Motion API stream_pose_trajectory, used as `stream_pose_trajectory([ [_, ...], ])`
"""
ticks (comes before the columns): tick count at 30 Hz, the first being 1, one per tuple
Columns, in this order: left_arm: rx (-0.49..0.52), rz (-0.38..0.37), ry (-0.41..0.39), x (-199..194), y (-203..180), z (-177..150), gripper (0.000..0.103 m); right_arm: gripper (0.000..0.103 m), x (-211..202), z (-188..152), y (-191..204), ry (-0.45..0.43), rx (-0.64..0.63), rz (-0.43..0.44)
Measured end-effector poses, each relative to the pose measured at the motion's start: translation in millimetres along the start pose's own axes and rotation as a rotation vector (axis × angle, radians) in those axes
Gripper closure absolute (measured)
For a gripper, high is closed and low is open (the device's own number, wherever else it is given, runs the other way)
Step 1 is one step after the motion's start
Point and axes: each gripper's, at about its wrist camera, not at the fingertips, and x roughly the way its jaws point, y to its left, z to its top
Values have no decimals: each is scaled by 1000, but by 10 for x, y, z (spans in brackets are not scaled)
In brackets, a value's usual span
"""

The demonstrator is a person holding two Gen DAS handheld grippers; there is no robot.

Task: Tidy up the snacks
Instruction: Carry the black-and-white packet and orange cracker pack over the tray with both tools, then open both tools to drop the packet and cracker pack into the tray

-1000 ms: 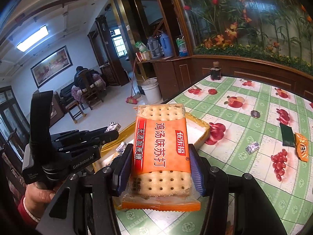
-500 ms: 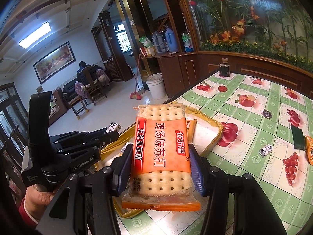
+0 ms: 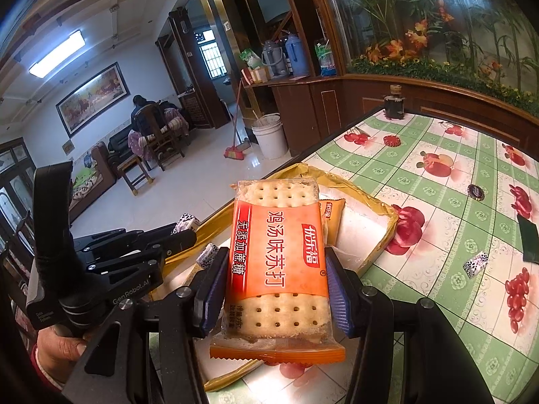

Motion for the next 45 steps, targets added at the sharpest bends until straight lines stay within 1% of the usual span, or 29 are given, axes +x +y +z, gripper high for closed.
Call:
stream_pose_trajectory([
  [14, -7, 12, 64, 273, 42, -26, 86, 49, 474, 92, -209, 55, 32, 8],
  [19, -11, 13, 83, 339, 46, -28, 86, 49, 653, 142, -223, 68, 24, 10],
  [27, -35, 11, 94, 418, 34, 74, 86, 49, 859, 279, -300, 76, 38, 1],
  [31, -72, 2, 142, 547, 48, 136, 83, 46, 937, 323, -329, 86, 47, -5],
  [32, -82, -4, 149, 561, 53, 144, 79, 46, 933, 333, -333, 82, 52, -5],
  [33, -84, 0, 148, 556, 49, 147, 66, 46, 914, 334, -333, 77, 55, -1],
  [34, -81, 10, 146, 549, 39, 150, 57, 46, 893, 335, -332, 73, 54, 1],
  [35, -75, 23, 140, 527, 26, 151, 39, 46, 870, 334, -329, 68, 51, 0],
  [36, -70, 29, 126, 497, 15, 152, 32, 45, 844, 331, -329, 64, 49, -5],
  [39, -48, 47, 85, 385, -33, 166, 32, 44, 732, 315, -348, 47, 57, -4],
  [45, -32, 39, 60, 256, -102, 187, 32, 44, 470, 253, -393, 21, 79, -23],
])
